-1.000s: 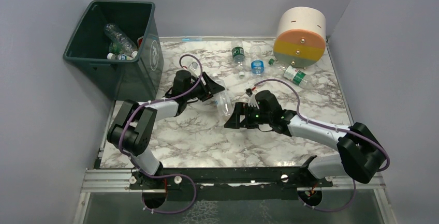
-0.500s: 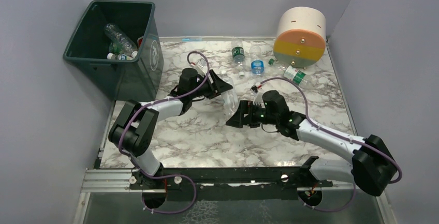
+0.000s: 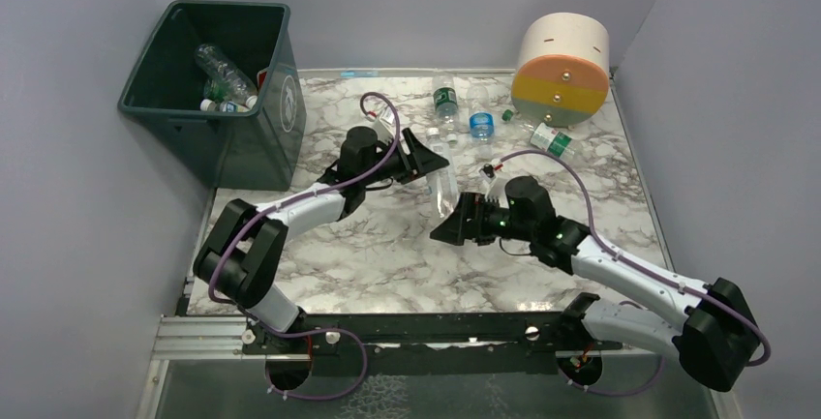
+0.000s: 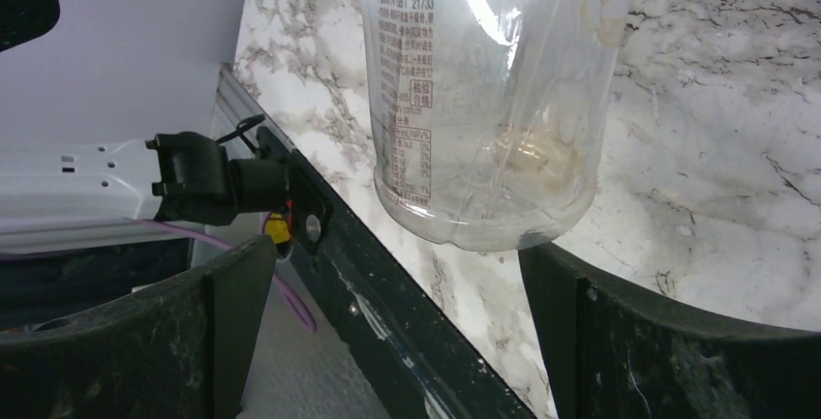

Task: Put the plastic bottles in the bin
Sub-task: Place the plastic bottle in the trash bin.

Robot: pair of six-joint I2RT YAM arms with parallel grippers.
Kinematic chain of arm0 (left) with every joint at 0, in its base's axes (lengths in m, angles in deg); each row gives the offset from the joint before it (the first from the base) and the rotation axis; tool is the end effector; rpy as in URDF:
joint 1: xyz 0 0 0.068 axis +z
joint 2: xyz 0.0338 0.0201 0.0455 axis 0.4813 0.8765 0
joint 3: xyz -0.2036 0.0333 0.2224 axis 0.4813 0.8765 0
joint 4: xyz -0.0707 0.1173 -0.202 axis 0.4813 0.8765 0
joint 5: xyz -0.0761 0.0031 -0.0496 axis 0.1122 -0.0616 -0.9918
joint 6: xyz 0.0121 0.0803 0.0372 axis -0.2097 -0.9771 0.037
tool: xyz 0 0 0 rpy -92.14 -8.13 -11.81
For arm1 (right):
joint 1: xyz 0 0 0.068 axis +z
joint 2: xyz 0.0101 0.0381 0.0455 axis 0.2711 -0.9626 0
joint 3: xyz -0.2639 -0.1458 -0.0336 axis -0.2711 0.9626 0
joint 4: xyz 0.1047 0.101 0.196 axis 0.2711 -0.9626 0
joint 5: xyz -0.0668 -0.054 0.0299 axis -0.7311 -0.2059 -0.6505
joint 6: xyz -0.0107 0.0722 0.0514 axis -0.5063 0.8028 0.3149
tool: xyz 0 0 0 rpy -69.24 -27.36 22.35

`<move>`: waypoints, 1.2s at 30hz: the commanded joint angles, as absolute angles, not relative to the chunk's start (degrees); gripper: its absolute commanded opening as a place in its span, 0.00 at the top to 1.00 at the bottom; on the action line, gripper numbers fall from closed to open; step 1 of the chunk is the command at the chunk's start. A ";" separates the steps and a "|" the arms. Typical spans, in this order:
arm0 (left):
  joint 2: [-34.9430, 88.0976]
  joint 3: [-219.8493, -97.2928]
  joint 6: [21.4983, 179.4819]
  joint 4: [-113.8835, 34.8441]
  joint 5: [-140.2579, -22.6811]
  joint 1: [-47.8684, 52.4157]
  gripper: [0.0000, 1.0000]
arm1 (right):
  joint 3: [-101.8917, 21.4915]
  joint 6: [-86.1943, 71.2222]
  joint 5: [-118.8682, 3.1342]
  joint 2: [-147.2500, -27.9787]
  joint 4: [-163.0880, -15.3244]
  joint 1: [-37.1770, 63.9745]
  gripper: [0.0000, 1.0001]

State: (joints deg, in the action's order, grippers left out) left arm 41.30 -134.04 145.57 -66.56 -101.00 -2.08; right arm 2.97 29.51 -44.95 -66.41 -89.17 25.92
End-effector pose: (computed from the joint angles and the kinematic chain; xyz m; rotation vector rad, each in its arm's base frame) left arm 0.2973 -0.2209 0.2670 -0.0660 2.0540 -1.4631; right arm 0.1544 0.1748 0.2485 -0.2050 2.2784 1.2308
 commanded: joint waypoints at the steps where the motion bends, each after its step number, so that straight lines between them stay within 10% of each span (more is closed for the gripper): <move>1: 37.60 -137.05 145.10 -65.38 -99.41 -2.90 0.39 | 3.83 30.32 -44.37 -64.32 -91.04 26.17 0.01; 36: 32.67 -141.01 142.77 -59.48 -97.40 -4.52 0.39 | 5.36 31.64 -43.15 -63.20 -90.29 26.24 0.01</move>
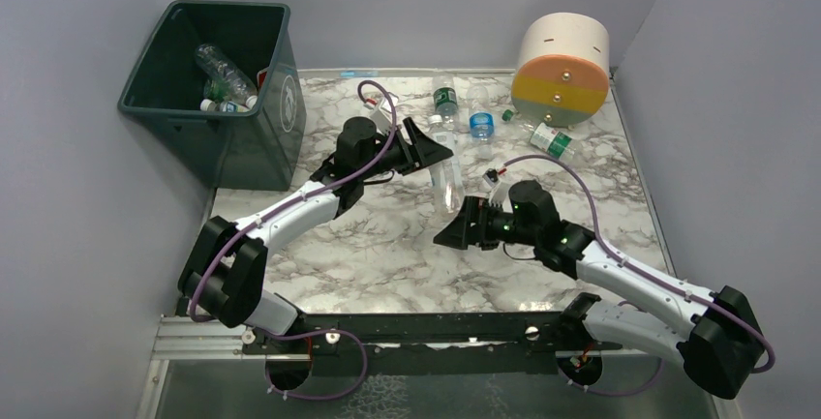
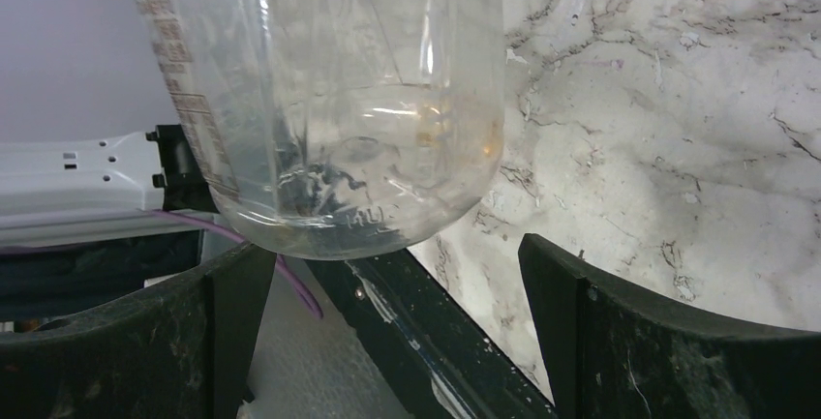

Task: Put the plastic bottles in the bin
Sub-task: Place the plastic bottle in the trash bin.

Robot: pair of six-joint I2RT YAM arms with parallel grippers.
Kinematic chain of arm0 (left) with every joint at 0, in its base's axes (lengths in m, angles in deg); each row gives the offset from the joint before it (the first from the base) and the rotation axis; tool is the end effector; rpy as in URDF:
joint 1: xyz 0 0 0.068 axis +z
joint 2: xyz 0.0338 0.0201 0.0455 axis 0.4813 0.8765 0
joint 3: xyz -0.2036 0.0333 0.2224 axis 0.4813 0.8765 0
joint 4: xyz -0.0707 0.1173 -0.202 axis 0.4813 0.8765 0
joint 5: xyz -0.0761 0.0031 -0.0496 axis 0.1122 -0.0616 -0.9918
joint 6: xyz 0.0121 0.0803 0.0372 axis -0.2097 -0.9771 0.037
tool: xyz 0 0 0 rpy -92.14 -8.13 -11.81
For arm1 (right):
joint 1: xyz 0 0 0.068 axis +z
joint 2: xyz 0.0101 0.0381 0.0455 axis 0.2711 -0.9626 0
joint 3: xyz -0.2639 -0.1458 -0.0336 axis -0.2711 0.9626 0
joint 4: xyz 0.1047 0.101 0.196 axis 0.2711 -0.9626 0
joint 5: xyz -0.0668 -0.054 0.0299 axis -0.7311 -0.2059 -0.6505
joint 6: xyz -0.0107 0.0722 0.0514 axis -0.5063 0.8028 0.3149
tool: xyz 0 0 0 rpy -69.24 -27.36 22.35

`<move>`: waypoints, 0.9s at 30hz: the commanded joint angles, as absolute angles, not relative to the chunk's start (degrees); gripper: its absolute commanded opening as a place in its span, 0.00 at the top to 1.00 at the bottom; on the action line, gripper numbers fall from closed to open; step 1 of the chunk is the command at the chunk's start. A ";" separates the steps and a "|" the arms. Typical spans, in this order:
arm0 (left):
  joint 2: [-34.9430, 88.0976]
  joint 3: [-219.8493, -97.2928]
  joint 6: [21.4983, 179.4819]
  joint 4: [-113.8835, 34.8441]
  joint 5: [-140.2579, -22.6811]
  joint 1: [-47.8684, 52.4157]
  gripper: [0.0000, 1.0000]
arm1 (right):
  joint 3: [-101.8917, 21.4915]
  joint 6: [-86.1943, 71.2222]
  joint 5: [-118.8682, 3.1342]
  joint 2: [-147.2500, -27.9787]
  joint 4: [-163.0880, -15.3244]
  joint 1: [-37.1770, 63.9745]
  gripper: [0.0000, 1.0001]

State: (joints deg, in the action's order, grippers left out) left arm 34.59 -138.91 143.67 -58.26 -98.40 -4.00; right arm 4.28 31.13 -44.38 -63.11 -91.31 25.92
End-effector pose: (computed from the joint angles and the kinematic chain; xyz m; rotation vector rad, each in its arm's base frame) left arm 0.2800 -0.2207 0.3167 -0.0134 1.9834 -1.4449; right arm 0.1440 0.1666 0.2473 -0.1800 2.2933 1.2532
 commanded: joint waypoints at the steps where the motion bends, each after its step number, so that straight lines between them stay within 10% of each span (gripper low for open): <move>1: 32.65 -141.11 142.79 -59.48 -97.43 -4.58 0.39 | 5.49 31.62 -43.10 -63.20 -90.18 26.23 0.01; 27: 33.37 -170.52 126.49 -35.80 -92.22 -1.39 0.34 | 5.99 31.78 -43.75 -57.43 -93.38 26.26 0.01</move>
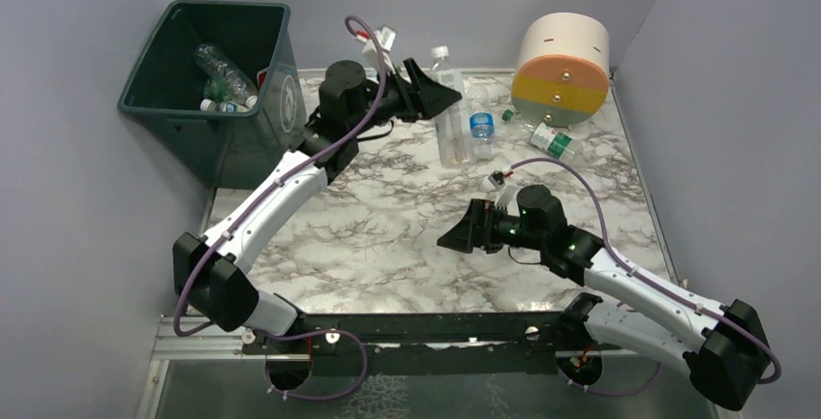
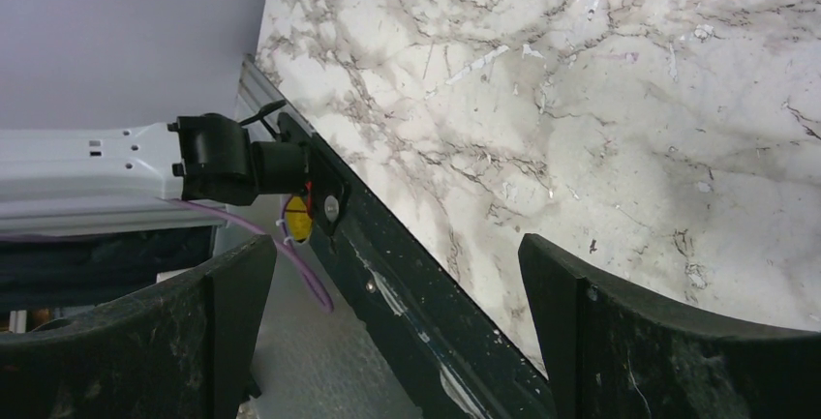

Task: Put the plastic bottles in the bin
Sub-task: Place the plastic bottle in the trash bin.

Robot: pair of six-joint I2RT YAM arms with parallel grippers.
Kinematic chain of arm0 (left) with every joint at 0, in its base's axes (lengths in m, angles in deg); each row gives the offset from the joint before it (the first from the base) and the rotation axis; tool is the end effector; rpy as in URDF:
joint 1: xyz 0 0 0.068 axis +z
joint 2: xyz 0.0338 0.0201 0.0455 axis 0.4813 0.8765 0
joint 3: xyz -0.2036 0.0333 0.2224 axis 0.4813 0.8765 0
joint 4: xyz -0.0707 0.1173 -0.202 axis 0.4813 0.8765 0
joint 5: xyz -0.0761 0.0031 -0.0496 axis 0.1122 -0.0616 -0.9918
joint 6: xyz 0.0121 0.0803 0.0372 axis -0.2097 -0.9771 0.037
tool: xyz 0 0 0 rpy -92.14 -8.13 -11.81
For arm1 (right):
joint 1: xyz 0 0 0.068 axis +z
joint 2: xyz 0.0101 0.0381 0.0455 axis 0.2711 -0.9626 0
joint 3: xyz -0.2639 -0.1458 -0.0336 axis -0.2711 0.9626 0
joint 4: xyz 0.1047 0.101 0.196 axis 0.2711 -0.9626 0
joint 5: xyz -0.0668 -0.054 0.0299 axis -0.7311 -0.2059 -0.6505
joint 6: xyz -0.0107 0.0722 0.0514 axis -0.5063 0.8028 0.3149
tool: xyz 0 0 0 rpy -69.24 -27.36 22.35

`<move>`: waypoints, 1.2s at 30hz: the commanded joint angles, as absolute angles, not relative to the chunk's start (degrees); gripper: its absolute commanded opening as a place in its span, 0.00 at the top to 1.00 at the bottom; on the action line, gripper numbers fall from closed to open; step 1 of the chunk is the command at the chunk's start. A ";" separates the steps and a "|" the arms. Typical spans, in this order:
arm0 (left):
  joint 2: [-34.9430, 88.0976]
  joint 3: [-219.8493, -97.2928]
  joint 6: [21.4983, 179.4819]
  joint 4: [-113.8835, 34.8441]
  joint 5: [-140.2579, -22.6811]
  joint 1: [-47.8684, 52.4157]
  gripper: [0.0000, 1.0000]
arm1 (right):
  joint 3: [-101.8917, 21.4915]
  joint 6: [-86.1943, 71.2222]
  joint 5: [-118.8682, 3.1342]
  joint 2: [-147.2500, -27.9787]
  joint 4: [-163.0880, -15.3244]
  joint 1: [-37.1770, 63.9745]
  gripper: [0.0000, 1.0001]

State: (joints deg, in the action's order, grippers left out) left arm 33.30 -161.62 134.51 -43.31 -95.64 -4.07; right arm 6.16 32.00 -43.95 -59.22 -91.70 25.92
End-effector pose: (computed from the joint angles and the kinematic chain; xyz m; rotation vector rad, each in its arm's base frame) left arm 0.2851 -0.2203 0.4359 0.1430 1.7609 -1.3437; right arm 0.1337 0.1582 0.2476 -0.1744 2.2698 1.2813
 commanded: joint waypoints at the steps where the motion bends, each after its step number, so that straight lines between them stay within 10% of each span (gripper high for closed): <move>1: 33.75 -172.11 125.80 -34.69 -92.59 -0.06 0.34 | 6.09 31.81 -43.79 -57.09 -93.44 26.24 0.01; 36: 36.64 -178.50 154.30 -58.33 -124.84 65.13 0.33 | 9.03 33.67 -42.83 -53.29 -93.61 26.25 0.01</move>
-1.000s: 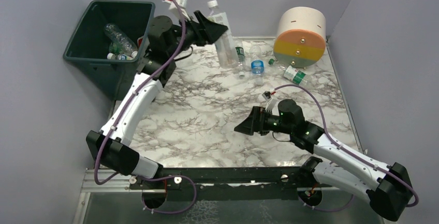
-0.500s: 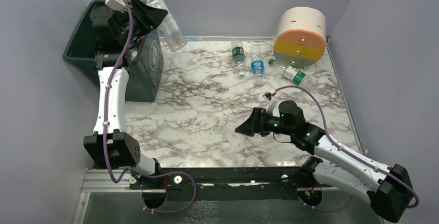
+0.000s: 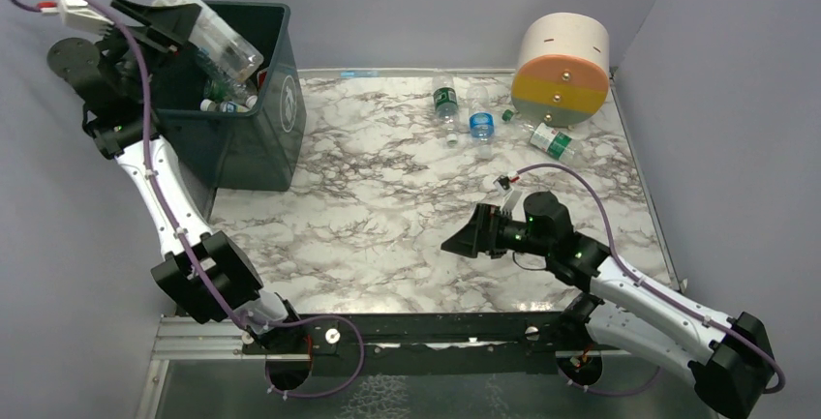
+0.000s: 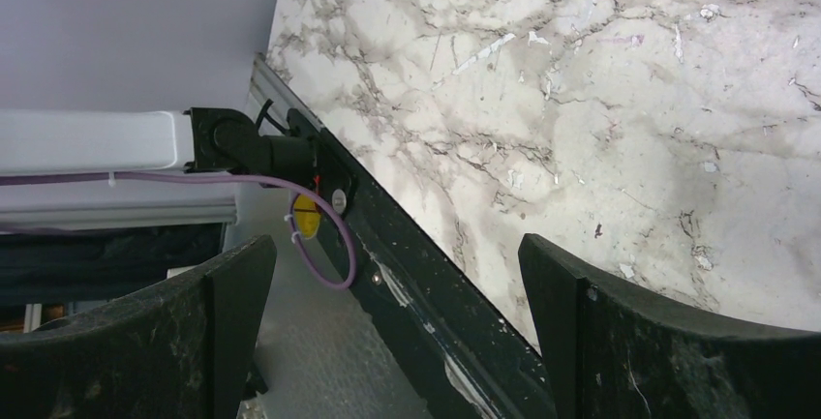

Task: Put the plastic bottles in the bin
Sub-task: Place the plastic bottle in the trash bin.

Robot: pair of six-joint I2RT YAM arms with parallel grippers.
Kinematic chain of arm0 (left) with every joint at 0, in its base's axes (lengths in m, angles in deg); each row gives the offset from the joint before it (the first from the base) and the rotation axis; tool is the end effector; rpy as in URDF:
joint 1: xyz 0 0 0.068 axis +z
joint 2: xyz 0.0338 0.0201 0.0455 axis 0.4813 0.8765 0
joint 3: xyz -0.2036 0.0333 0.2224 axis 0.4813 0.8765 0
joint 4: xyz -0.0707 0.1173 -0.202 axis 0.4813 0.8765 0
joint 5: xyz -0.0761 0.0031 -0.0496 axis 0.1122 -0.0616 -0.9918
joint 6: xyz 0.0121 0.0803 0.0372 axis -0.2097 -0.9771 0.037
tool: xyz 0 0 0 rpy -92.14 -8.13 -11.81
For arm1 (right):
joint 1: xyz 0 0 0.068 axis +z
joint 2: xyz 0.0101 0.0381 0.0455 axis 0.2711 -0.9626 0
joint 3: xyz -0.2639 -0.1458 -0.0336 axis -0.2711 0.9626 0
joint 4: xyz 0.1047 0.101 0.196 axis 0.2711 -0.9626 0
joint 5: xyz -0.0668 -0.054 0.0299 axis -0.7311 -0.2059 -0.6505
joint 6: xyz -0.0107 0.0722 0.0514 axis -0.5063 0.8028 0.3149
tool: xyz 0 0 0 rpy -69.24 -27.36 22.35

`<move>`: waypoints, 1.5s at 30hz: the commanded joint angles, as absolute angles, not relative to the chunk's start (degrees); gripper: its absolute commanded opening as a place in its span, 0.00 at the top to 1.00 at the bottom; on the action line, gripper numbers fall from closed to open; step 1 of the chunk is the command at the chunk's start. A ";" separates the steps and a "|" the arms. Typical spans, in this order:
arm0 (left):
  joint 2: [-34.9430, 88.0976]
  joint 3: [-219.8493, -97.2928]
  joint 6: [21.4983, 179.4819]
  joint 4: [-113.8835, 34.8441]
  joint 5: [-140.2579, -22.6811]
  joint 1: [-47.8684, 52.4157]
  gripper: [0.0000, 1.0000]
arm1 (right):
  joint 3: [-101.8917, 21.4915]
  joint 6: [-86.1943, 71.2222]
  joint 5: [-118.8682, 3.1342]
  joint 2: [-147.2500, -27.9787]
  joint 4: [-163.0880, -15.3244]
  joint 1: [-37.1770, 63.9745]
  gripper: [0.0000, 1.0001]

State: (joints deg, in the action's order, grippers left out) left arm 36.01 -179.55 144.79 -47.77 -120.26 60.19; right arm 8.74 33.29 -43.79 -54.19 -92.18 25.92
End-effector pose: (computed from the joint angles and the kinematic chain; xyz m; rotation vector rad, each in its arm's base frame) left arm 0.3122 0.1223 0.5408 -0.3018 1.3716 -0.8654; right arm 0.1213 0.1474 0.2455 -0.1591 2.2413 1.3116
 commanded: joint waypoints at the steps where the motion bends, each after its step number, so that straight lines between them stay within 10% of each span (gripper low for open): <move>1: 36.77 -178.59 154.78 -58.75 -124.63 65.91 0.33 | 8.99 33.68 -42.79 -53.29 -93.62 26.24 0.01; 28: 46.88 -185.22 128.35 -38.97 -112.73 63.17 0.28 | 7.11 34.45 -40.73 -59.72 -89.67 26.28 0.01; 34: 48.14 -186.05 124.73 -34.65 -111.23 58.90 0.08 | 7.39 34.37 -41.05 -58.87 -90.14 26.26 0.01; 45: 45.86 -190.95 122.49 -28.86 -109.38 55.35 0.01 | 7.30 34.17 -41.23 -57.68 -90.78 26.25 0.01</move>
State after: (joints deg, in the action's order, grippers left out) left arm 48.12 -186.12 124.68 -31.18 -111.51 56.11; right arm 8.69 34.17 -42.04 -58.45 -91.31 25.92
